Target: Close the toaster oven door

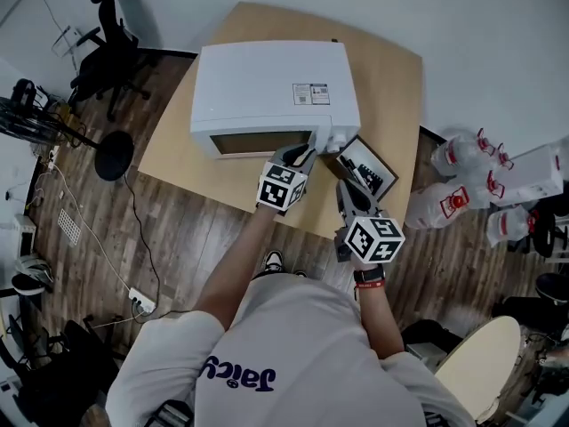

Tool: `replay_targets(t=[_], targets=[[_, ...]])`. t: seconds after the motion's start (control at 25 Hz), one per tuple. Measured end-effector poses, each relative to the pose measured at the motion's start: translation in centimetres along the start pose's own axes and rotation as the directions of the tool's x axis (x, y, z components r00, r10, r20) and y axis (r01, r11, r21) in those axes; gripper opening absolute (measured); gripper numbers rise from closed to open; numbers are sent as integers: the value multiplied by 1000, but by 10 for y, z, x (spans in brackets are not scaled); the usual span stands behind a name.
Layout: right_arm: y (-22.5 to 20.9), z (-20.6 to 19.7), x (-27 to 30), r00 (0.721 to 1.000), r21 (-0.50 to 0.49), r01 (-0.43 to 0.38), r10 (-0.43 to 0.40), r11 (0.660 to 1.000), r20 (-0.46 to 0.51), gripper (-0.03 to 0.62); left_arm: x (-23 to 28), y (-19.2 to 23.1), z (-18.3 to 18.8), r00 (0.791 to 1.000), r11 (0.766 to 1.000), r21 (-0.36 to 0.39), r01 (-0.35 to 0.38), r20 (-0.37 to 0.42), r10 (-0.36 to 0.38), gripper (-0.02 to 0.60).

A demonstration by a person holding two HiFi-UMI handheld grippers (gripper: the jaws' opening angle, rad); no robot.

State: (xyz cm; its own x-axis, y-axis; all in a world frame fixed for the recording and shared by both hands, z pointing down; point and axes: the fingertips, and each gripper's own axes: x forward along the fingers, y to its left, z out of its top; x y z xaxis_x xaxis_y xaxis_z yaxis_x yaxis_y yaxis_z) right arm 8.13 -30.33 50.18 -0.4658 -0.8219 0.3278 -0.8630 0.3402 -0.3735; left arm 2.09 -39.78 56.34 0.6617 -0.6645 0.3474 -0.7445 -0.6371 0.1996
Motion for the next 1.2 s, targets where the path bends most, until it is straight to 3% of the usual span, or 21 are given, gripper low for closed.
replay_targets(t=[0.24,0.48,0.92,1.2], targets=[[19,-6,-22,999,-51,-44,44,998,9,15,-50,-19,5,996,998,-10,-64,57,65,87],[19,-11,-47,997,-40,-66,67,997,23,15,-104,-39,7,986,992,-19,-125,108,126,87],[34,-23,-85,995,-88,-86,90,992,41,15,-184,-69,-4,947,964,-80,-255,178,266,67],[37,-27,-110,993,-119,-99,106,988,57,14,-210,-93,-14,930,949,-103,-298,193,313,48]])
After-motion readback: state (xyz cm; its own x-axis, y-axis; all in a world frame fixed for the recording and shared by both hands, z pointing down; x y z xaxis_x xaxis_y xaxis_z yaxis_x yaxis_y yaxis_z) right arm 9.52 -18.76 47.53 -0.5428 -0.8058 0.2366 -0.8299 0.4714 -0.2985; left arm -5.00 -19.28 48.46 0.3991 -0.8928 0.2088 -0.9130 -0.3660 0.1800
